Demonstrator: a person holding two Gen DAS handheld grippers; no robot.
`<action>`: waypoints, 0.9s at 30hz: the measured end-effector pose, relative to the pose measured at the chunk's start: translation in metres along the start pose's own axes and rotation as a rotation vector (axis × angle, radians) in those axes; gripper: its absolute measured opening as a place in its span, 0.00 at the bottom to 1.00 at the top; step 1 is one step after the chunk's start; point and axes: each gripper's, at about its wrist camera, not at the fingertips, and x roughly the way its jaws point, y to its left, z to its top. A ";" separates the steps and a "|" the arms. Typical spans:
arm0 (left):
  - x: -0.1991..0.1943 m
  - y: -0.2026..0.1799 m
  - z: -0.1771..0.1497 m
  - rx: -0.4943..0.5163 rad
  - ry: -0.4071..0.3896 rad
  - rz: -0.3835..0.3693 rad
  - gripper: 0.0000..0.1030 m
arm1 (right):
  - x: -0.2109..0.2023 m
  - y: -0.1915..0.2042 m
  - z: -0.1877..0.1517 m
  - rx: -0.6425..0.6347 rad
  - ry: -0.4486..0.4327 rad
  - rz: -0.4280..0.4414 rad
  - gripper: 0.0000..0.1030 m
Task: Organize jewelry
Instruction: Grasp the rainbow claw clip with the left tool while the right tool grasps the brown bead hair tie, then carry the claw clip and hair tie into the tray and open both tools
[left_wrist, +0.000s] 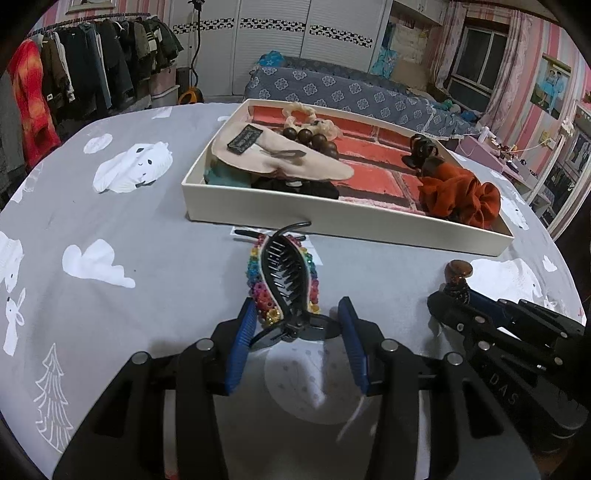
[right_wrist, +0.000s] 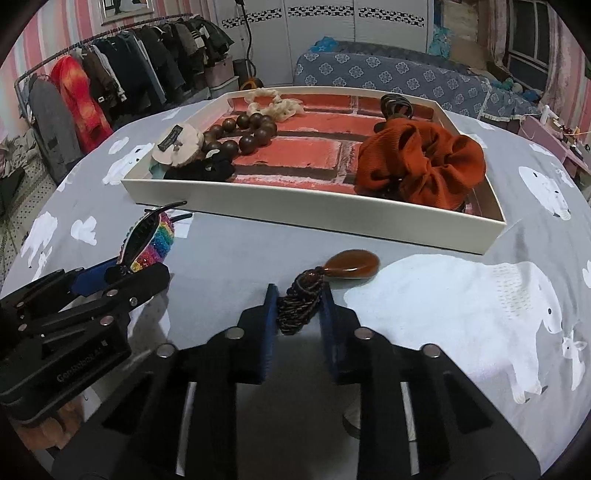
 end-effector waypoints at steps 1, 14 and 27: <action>0.000 0.000 0.000 0.000 0.000 0.000 0.44 | 0.000 0.000 0.000 0.000 -0.001 0.003 0.21; -0.023 -0.005 0.010 0.015 -0.072 0.023 0.44 | -0.028 -0.003 0.004 0.006 -0.060 0.007 0.20; -0.044 -0.014 0.015 0.037 -0.116 0.029 0.44 | -0.062 0.000 0.006 -0.019 -0.129 -0.013 0.18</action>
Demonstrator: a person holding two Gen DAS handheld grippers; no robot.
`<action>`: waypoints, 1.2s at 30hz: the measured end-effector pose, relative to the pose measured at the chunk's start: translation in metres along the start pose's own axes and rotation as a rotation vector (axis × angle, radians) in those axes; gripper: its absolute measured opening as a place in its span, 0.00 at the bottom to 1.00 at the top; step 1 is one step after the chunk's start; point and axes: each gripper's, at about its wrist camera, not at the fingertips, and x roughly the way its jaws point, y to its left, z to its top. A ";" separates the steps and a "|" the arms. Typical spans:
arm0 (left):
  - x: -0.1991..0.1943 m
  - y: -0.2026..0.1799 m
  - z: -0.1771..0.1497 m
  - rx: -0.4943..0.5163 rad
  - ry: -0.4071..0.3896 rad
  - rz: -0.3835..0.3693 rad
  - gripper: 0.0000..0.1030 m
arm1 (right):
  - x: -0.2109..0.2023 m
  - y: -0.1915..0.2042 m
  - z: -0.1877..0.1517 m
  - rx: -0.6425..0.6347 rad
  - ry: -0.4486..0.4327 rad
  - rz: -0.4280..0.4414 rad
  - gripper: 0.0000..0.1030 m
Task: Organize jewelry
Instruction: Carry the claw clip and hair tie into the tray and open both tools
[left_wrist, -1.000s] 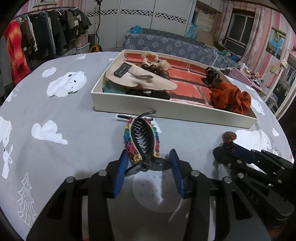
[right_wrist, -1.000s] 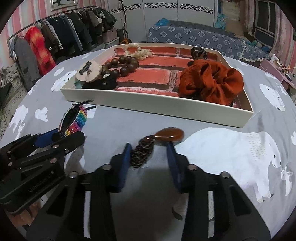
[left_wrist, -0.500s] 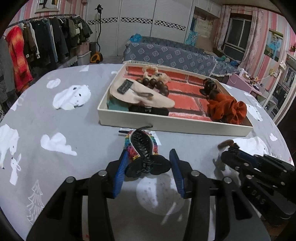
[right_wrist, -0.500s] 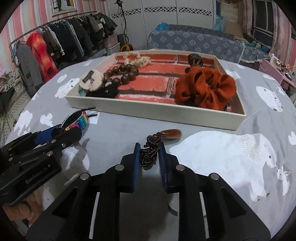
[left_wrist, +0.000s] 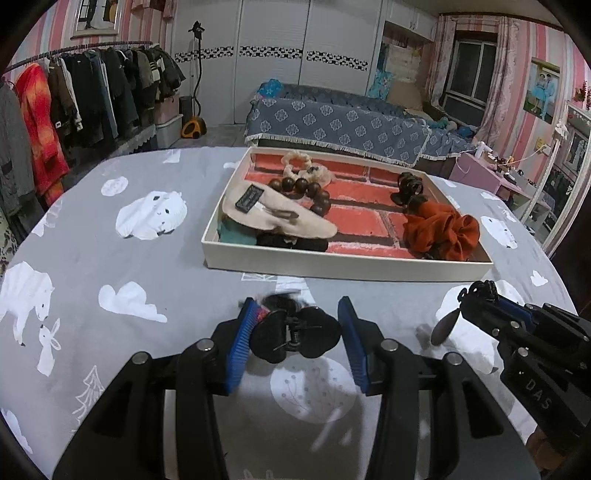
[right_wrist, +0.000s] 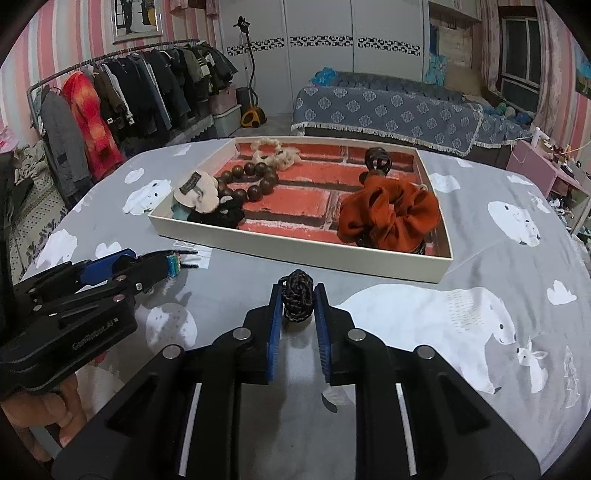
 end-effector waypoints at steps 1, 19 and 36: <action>-0.002 0.000 0.001 0.002 -0.005 0.000 0.44 | -0.002 0.000 0.000 0.001 -0.005 0.001 0.17; -0.009 -0.011 0.056 0.056 -0.094 -0.009 0.24 | -0.032 -0.017 0.037 -0.005 -0.118 -0.034 0.17; 0.025 0.001 0.030 0.110 -0.003 -0.068 0.73 | 0.025 -0.052 0.064 0.008 -0.094 -0.011 0.17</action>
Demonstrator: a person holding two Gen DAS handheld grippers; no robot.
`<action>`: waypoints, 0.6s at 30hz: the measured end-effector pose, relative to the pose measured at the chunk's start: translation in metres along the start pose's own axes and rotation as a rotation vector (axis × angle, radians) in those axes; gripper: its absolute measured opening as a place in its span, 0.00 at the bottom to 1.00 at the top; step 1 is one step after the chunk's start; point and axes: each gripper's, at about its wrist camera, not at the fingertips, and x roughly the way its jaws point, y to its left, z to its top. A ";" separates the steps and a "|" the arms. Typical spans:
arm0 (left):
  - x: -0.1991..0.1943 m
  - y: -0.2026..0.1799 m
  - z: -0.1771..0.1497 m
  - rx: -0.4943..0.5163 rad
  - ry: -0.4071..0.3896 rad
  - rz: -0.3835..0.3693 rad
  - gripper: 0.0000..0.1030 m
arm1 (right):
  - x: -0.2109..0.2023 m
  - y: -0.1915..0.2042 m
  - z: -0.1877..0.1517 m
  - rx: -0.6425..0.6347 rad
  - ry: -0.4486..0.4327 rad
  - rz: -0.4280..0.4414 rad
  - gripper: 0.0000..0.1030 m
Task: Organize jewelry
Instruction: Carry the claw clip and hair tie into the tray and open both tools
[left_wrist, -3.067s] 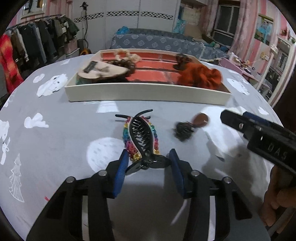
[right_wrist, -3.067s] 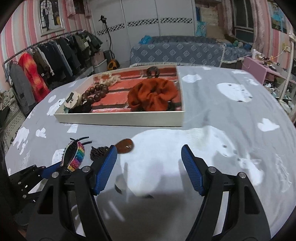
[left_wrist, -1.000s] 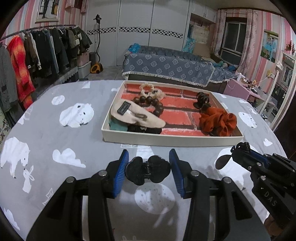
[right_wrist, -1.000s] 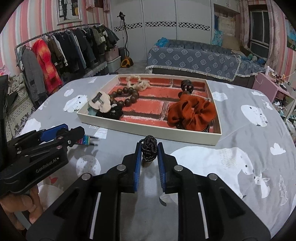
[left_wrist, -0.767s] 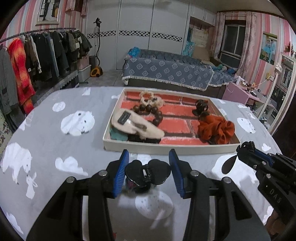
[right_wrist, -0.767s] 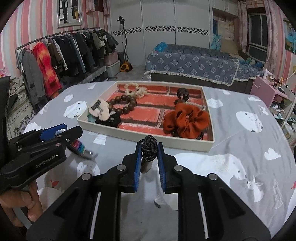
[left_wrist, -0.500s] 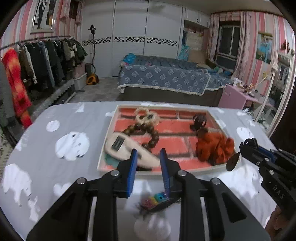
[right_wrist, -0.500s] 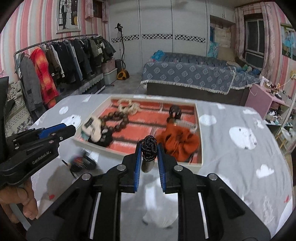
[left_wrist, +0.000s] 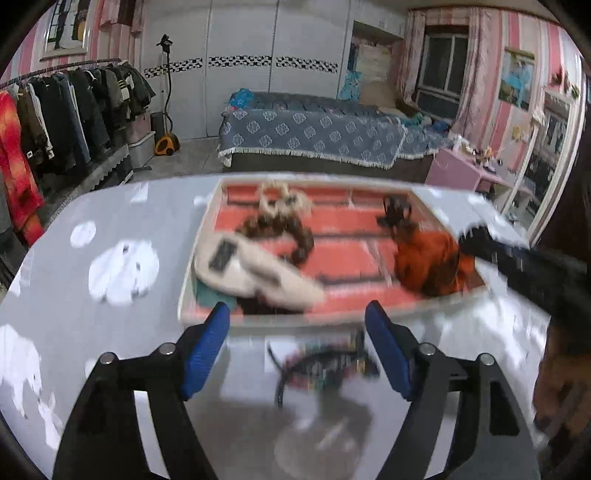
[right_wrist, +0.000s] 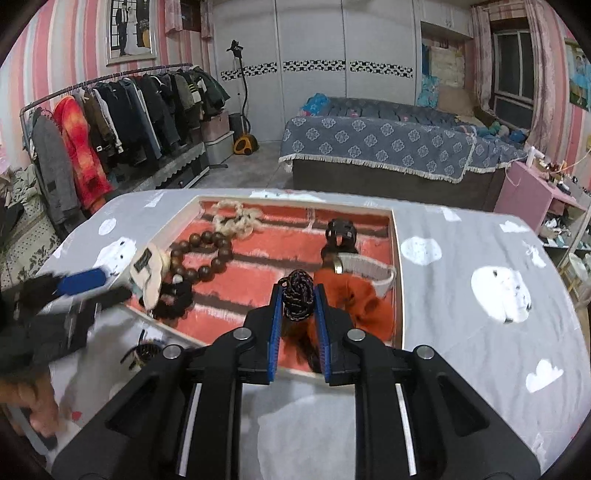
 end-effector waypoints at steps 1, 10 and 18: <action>0.002 -0.003 -0.005 0.008 0.011 0.009 0.74 | 0.000 0.000 -0.003 0.005 0.004 0.001 0.17; 0.035 -0.031 -0.022 0.002 0.080 0.090 0.83 | -0.002 -0.003 -0.012 0.029 0.011 -0.001 0.17; 0.055 -0.022 -0.025 -0.050 0.152 0.043 0.75 | -0.004 -0.008 -0.017 0.044 0.014 -0.004 0.17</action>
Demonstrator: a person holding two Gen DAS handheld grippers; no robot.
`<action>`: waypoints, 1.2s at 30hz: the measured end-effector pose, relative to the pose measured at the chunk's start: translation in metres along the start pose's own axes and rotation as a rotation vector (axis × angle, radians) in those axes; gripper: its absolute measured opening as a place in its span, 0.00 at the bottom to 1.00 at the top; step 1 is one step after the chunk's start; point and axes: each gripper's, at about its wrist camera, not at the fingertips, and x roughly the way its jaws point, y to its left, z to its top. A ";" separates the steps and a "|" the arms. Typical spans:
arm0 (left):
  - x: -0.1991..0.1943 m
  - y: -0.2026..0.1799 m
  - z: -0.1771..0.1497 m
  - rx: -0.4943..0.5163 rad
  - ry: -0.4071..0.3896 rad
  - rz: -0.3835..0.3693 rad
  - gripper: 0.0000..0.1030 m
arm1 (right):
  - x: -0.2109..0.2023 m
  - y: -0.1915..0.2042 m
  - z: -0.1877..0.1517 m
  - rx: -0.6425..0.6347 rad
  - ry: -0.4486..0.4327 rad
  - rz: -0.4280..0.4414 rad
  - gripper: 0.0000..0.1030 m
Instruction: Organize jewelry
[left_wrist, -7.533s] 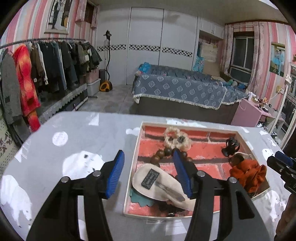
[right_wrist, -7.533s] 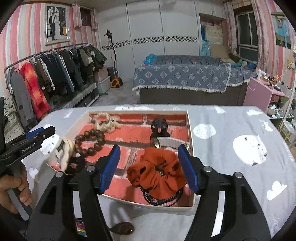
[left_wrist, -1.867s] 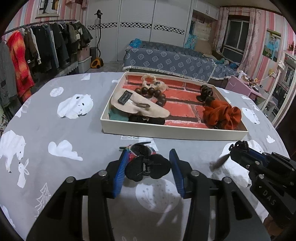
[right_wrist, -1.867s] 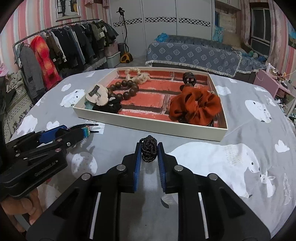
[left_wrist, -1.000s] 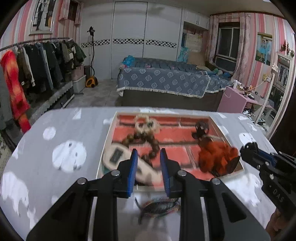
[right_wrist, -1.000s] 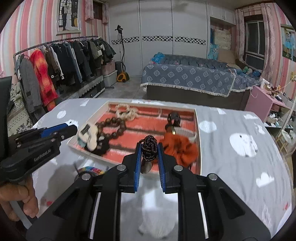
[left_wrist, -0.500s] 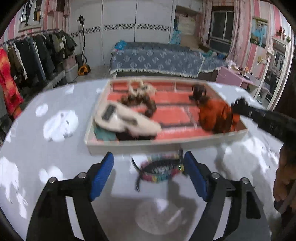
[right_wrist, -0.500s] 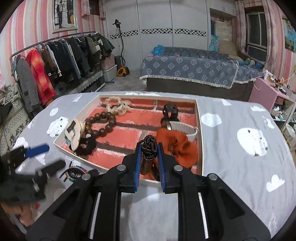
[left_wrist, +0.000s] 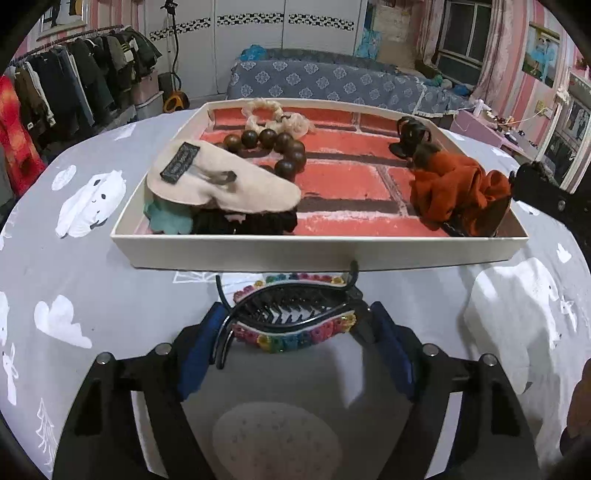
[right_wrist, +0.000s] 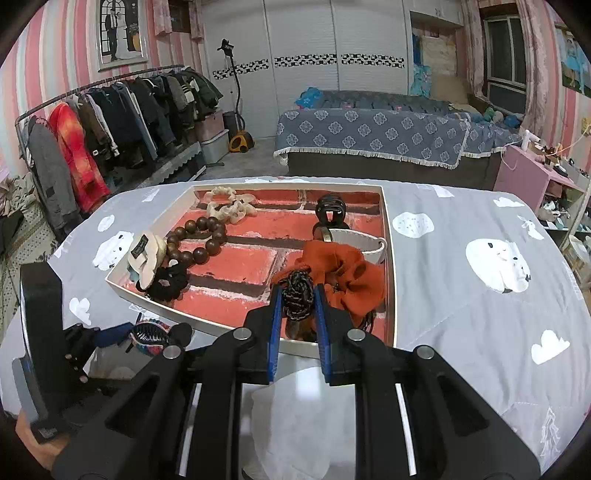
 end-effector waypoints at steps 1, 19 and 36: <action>-0.003 0.000 0.000 0.001 -0.012 0.000 0.74 | 0.000 0.000 0.000 0.001 0.000 0.000 0.17; 0.020 0.015 0.102 0.038 -0.099 0.025 0.76 | 0.037 -0.009 0.043 -0.019 -0.027 0.004 0.49; -0.133 0.051 -0.037 0.060 -0.510 0.139 0.96 | -0.088 -0.010 -0.041 0.034 -0.209 -0.099 0.96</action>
